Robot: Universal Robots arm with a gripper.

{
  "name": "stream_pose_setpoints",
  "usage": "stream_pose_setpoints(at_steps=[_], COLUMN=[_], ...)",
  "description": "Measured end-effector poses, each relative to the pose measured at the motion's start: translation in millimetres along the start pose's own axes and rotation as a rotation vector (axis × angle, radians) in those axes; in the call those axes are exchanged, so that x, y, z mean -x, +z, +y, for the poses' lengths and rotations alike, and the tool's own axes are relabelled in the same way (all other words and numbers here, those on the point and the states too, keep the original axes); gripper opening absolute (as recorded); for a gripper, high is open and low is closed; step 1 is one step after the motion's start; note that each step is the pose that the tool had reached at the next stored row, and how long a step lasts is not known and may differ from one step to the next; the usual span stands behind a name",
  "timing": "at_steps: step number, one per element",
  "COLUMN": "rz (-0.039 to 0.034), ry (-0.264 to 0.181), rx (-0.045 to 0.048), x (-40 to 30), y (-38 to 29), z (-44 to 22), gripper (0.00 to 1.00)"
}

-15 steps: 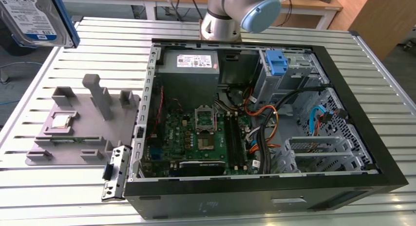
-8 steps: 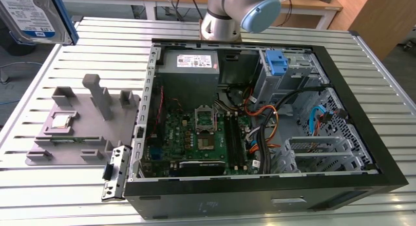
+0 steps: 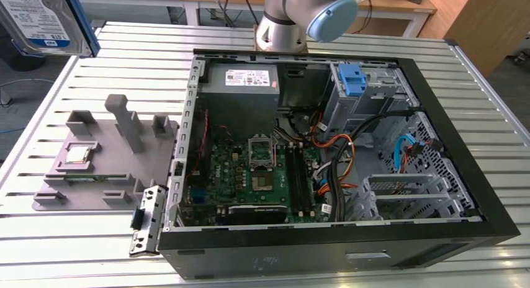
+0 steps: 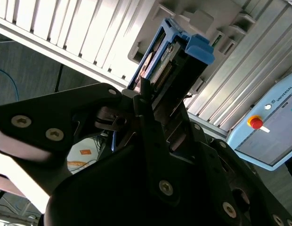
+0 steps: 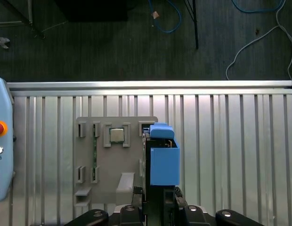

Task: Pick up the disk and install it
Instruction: 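Pick up the disk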

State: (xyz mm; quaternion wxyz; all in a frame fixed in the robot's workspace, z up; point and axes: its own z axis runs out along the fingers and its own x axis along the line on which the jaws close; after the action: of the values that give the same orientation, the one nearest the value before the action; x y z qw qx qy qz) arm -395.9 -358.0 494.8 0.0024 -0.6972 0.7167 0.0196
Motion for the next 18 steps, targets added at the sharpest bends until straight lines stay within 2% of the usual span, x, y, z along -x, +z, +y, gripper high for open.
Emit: stream_pose_setpoints(at_steps=[8,13,18], rz=[-0.0001,-0.0001,-0.0001], ry=[0.0,0.0,0.0], rx=[-0.0002,-0.0001,-0.0002], x=[0.0,0.1,0.1], y=[-0.3,-3.3,-3.7], z=[0.0,0.1,0.1], gripper=[0.35,0.35,0.35])
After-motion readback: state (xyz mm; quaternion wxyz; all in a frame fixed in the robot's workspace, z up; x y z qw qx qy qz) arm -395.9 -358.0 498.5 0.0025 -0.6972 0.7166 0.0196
